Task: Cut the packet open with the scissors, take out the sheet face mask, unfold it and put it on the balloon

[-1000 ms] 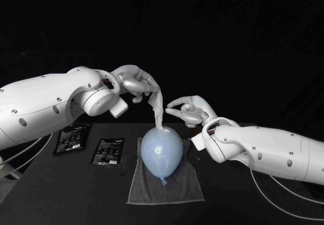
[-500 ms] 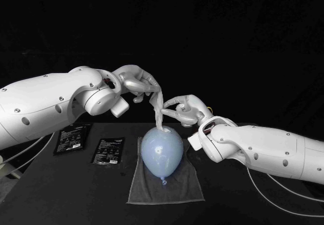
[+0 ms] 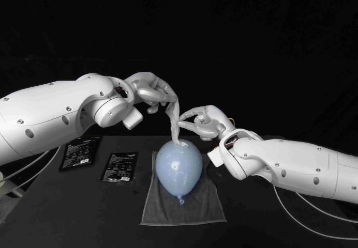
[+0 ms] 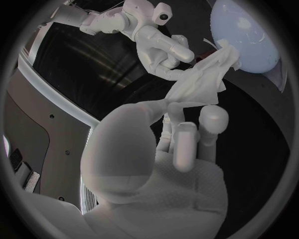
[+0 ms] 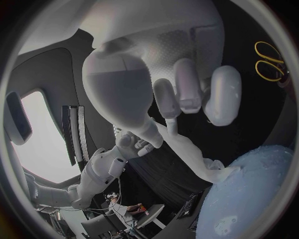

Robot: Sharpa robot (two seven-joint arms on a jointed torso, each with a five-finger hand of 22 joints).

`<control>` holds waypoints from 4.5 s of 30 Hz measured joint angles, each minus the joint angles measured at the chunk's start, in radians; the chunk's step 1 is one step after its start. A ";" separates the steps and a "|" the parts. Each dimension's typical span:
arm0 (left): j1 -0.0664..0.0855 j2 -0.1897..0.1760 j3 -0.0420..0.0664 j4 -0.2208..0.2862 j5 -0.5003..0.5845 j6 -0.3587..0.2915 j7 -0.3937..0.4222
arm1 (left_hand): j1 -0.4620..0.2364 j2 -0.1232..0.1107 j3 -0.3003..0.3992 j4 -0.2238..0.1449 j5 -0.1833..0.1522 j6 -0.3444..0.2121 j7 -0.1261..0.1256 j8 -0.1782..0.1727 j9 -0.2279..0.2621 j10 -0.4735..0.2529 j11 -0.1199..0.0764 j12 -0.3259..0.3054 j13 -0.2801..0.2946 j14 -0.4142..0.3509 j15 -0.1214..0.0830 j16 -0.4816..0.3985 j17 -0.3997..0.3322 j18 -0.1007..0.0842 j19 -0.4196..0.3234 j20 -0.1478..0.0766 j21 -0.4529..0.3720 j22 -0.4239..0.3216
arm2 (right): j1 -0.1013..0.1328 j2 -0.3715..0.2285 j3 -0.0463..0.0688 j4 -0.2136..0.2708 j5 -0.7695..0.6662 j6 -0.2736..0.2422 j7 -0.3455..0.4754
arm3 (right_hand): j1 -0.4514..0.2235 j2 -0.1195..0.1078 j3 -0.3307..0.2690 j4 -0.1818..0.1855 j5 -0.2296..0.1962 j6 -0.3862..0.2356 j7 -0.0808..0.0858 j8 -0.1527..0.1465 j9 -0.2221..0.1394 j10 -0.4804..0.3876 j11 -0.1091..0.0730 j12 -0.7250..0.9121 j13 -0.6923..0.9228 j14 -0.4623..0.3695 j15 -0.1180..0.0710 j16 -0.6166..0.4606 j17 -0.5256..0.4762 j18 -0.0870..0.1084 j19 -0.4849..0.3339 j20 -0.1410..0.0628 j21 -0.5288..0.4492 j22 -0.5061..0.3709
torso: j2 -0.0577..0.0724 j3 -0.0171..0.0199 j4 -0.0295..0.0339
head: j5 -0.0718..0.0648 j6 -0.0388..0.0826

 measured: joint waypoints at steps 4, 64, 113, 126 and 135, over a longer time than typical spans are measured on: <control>0.000 0.000 0.000 0.000 0.000 0.000 -0.001 | 0.000 0.000 0.003 -0.003 -0.001 0.000 0.000 0.000 0.000 0.000 0.000 0.000 0.000 0.000 0.000 0.000 0.000 0.000 0.000 0.000 0.000 0.000 | -0.001 0.003 0.000 -0.007 -0.002 0.000 -0.003 | 0.007 0.007 0.000 0.000 0.000 0.012 -0.005 0.010 0.000 0.005 -0.005 0.008 0.000 0.003 -0.007 0.002 0.000 0.000 0.003 -0.004 0.002 0.000 | 0.001 -0.0003 0.0004 | 0.000 0.000; 0.000 0.001 -0.001 -0.005 -0.001 0.012 -0.018 | -0.005 0.003 0.003 -0.009 0.000 0.002 0.002 0.002 0.000 0.007 0.000 0.005 0.016 0.000 0.000 0.002 0.000 0.000 0.000 0.000 0.000 0.003 | -0.010 0.061 0.000 -0.031 -0.078 -0.074 -0.106 | 0.092 0.073 -0.010 -0.011 -0.001 0.107 -0.075 0.102 0.027 0.045 -0.063 0.107 0.000 -0.014 -0.049 0.004 -0.001 -0.009 0.014 -0.047 0.075 0.000 | 0.003 0.0001 0.0001 | -0.003 0.001; 0.000 -0.018 -0.004 -0.101 -0.001 0.012 0.036 | -0.014 0.001 0.006 -0.017 0.000 0.002 -0.002 0.002 0.000 0.010 0.003 0.005 0.013 0.003 -0.003 0.001 0.000 0.000 0.000 0.000 0.000 0.008 | 0.062 -0.076 0.009 -0.014 -0.048 -0.092 -0.131 | 0.089 0.070 0.132 -0.062 -0.001 0.081 -0.071 0.183 0.037 0.048 -0.066 0.143 0.001 -0.008 -0.055 0.006 0.000 -0.016 0.013 -0.057 0.103 0.000 | 0.003 0.0001 -0.0002 | -0.007 0.014; 0.006 -0.013 -0.003 -0.134 0.050 -0.015 0.161 | -0.014 0.002 0.006 -0.017 0.000 0.002 -0.002 0.002 0.000 0.010 0.003 0.005 0.016 0.002 -0.002 0.005 0.000 0.000 0.000 0.000 0.009 0.021 | 0.132 -0.070 0.010 -0.070 -0.076 -0.046 -0.169 | 0.084 0.065 0.141 -0.067 0.002 0.076 -0.070 0.188 0.038 0.047 -0.066 0.147 0.000 -0.008 -0.055 0.005 0.000 -0.017 0.011 -0.056 0.107 0.000 | 0.002 0.0001 0.0006 | -0.010 0.029; 0.016 -0.014 -0.003 -0.165 0.091 -0.062 0.215 | -0.014 0.001 0.006 -0.017 0.000 0.002 -0.002 -0.001 0.000 0.010 0.003 0.005 0.022 0.002 -0.002 0.009 0.000 0.000 0.009 -0.002 0.014 0.032 | 0.150 -0.075 0.011 -0.093 -0.099 -0.029 -0.186 | 0.081 0.062 0.143 -0.068 0.002 0.079 -0.073 0.188 0.045 0.046 -0.064 0.147 0.000 -0.008 -0.055 0.003 -0.001 -0.017 0.010 -0.057 0.108 -0.001 | 0.003 0.0001 -0.0001 | -0.010 0.039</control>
